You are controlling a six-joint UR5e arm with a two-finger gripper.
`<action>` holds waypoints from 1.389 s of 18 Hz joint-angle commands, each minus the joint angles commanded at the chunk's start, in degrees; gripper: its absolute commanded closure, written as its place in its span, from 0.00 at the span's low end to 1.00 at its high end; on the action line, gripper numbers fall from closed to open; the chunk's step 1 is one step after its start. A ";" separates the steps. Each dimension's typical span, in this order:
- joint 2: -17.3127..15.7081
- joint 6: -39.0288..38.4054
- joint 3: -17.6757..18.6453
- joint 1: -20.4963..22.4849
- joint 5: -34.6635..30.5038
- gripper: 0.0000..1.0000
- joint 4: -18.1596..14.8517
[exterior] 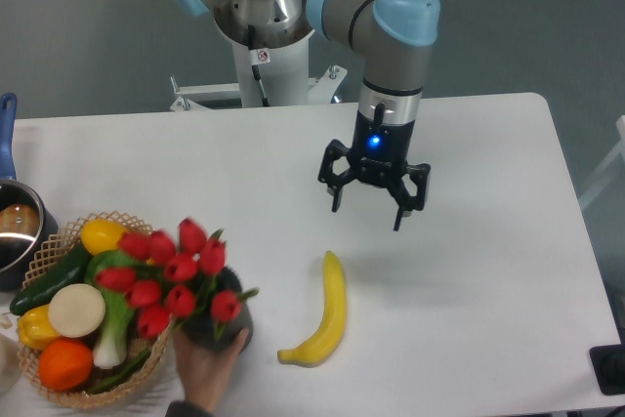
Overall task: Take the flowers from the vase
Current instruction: 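Move the open gripper toward the red tulips in the grey vase, then lower the open gripper around the tulip stems above the vase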
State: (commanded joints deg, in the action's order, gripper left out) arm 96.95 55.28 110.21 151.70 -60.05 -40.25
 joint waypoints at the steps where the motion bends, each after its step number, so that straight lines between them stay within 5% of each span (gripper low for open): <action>1: 0.00 0.00 0.00 0.09 1.41 0.00 0.00; 7: 0.79 -0.18 -0.35 -0.44 9.58 0.00 0.00; 15: 8.34 -0.09 -3.95 -2.90 27.51 0.00 0.00; 21: 15.28 -0.09 -11.24 -8.69 28.14 0.00 0.09; 25: 16.34 0.09 -11.78 -10.98 28.32 0.00 0.09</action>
State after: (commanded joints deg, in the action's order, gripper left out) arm 113.29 55.37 98.44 140.72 -31.73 -40.17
